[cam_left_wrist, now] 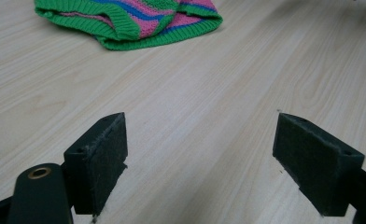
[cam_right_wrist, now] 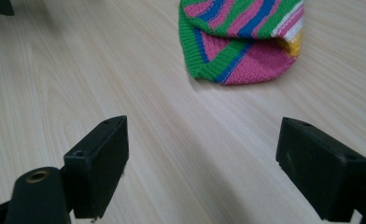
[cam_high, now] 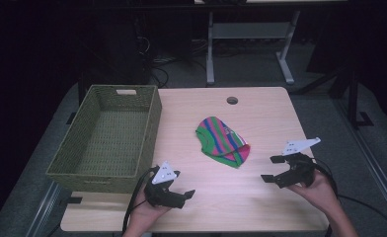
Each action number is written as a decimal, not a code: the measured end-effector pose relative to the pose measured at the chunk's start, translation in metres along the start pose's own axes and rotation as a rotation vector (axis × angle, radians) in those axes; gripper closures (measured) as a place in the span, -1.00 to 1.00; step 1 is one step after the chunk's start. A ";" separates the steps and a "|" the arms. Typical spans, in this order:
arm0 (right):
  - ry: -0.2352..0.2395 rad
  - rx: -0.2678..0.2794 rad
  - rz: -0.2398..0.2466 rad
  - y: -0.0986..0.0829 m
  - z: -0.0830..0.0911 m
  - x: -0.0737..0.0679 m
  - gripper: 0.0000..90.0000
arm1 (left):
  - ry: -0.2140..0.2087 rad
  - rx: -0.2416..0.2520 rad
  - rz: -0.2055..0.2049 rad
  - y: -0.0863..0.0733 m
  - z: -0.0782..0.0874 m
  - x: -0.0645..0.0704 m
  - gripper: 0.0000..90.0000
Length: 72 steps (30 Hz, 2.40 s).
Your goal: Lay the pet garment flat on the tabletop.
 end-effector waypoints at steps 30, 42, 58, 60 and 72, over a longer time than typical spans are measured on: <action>0.037 -0.095 0.066 0.078 -0.041 0.017 -0.63 | 0.003 0.014 -0.002 0.002 0.002 -0.003 -0.61; 0.041 -0.127 0.079 0.097 -0.065 0.018 -0.63 | 0.000 0.014 -0.009 0.003 0.001 -0.003 -0.61; 0.033 -0.158 0.075 0.117 -0.098 0.028 -0.63 | -0.004 0.027 0.001 0.005 0.002 -0.005 -0.61; 0.030 -0.164 0.069 0.118 -0.102 0.029 -0.63 | -0.006 0.026 -0.003 0.005 0.002 -0.005 -0.61; -0.007 -0.210 0.073 0.116 -0.130 0.035 -0.63 | -0.006 0.028 0.002 0.005 0.003 -0.006 -0.61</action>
Point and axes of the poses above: each handheld gripper's, and its own axes: z roughly backward along the jaws, y roughly out of its top, x roughly to its right, the point moved 7 cm from there along -z, roughly forward along the jaws, and after that the axes turned 6 degrees about -y, right-handed, at the moved point
